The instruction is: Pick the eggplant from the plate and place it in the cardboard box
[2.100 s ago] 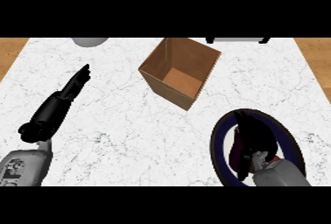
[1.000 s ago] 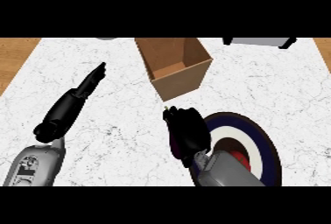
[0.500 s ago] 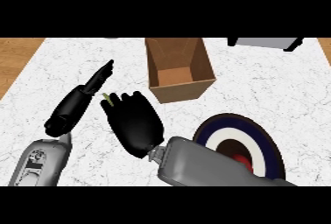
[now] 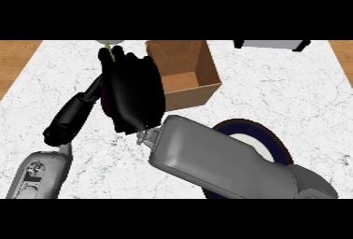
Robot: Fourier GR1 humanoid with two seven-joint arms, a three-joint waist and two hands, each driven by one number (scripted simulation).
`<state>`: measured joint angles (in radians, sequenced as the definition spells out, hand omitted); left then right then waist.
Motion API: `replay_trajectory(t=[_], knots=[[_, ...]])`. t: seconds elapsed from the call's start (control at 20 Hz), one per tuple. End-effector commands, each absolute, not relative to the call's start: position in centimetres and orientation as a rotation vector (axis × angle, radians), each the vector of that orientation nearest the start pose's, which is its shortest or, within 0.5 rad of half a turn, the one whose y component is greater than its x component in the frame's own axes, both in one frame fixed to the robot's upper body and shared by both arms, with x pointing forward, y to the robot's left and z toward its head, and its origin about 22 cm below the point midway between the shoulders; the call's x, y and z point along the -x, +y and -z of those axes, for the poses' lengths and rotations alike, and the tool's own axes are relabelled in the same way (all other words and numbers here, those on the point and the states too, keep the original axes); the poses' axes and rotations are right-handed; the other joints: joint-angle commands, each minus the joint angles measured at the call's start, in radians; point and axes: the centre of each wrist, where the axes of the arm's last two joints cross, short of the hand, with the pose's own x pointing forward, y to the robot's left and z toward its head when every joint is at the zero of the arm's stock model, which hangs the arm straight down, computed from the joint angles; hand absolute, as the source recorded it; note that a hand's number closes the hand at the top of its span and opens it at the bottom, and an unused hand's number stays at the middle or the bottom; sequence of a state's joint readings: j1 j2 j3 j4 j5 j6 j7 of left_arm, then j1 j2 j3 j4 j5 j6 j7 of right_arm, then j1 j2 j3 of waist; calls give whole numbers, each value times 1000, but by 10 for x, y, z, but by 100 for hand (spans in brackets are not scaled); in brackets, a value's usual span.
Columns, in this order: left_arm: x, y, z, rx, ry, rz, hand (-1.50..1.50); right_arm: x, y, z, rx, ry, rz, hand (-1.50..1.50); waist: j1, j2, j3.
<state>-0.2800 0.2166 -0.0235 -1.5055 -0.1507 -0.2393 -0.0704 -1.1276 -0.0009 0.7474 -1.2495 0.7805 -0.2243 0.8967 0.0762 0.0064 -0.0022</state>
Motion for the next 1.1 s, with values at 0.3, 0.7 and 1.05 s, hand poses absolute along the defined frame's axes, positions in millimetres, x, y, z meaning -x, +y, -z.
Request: replay_trajectory(t=[0.3, 0.7, 1.05], knots=[[-300, 252, -68, -74, -1758, 546, 0, -366, 39, -208, 979, -1719, -735, 150, -46, -1, 2], [-289, 256, -62, -85, -1770, 526, 0, -413, -16, -177, 945, -1391, -1018, 150, -56, -3, 2], [-302, 242, -76, -72, -1759, 540, 0, -445, -62, -173, 818, -1230, -1167, 150, -53, 4, 2]])
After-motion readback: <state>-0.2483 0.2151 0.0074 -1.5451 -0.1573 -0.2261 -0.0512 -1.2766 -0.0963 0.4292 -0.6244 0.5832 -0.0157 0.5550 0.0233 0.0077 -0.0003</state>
